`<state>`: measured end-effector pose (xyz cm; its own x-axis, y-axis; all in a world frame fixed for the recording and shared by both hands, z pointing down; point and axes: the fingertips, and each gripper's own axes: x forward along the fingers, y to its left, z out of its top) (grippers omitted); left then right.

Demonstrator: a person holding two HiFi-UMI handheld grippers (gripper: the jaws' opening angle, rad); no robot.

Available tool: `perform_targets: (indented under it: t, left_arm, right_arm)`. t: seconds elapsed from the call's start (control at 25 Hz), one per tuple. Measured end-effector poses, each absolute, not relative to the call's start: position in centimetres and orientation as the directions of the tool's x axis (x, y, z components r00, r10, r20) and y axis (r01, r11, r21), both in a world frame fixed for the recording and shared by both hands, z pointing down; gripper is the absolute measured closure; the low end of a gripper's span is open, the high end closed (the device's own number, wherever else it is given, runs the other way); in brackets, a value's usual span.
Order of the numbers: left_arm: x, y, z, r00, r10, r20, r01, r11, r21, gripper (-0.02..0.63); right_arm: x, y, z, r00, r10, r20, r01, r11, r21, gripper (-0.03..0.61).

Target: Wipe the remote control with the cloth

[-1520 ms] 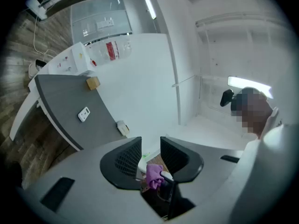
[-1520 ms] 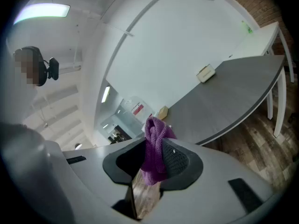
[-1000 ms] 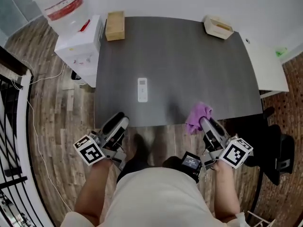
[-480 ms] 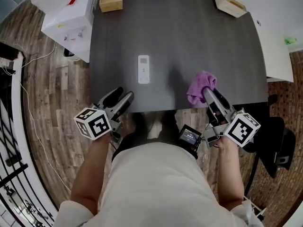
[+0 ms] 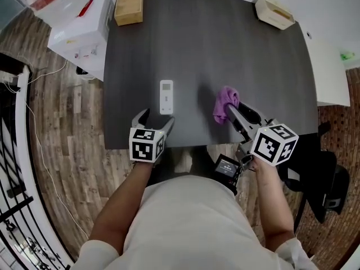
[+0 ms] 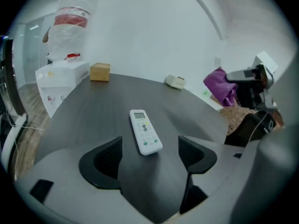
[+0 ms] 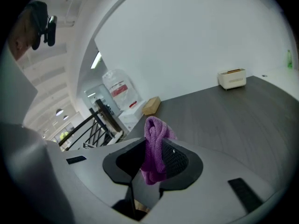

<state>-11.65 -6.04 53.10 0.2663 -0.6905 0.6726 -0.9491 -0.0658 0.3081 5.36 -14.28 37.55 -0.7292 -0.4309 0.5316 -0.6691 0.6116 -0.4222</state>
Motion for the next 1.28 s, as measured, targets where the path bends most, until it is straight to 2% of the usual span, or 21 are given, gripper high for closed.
perform_targets:
  t: [0.16, 0.32, 0.56, 0.88, 1.08, 1.28]
  left_arm:
    - [-12.1, -8.4, 54.8, 0.226, -0.667, 0.710, -0.966, -0.058, 0.253, 0.262]
    - [-10.6, -10.2, 56.6, 0.265, -0.612, 0.745, -0.964, -0.151, 0.219, 0.262]
    - [-9.8, -10.2, 58.0, 0.239, -0.555, 0.797, -0.958, -0.267, 0.102, 0.275]
    - [-7.3, -8.2, 57.8, 0.372, -0.507, 0.777, -0.850, -0.523, 0.065, 0.296]
    - [-6.8, -7.8, 57.8, 0.392, -0.513, 0.764, -0.839, -0.540, 0.068, 0.298]
    - [-7.3, -7.0, 57.6, 0.382, -0.529, 0.758, -0.854, -0.515, 0.071, 0.298]
  right_arm:
    - [3.6, -14.3, 39.6, -0.736, -0.363, 0.572, -0.647, 0.627, -0.435, 0.483]
    - [2.1, -14.4, 41.6, -0.705, -0.326, 0.630, -0.639, 0.677, -0.365, 0.483]
    - [-0.7, -14.1, 44.3, -0.650, -0.255, 0.716, -0.568, 0.789, -0.235, 0.483]
    - [-4.1, -15.3, 47.9, -0.548, -0.241, 0.801, -0.457, 0.888, -0.046, 0.483]
    - [-6.4, -16.4, 50.4, -0.447, -0.262, 0.855, -0.325, 0.938, 0.118, 0.483]
    - [-8.9, -16.5, 51.8, -0.378, -0.303, 0.875, -0.095, 0.953, 0.289, 0.483]
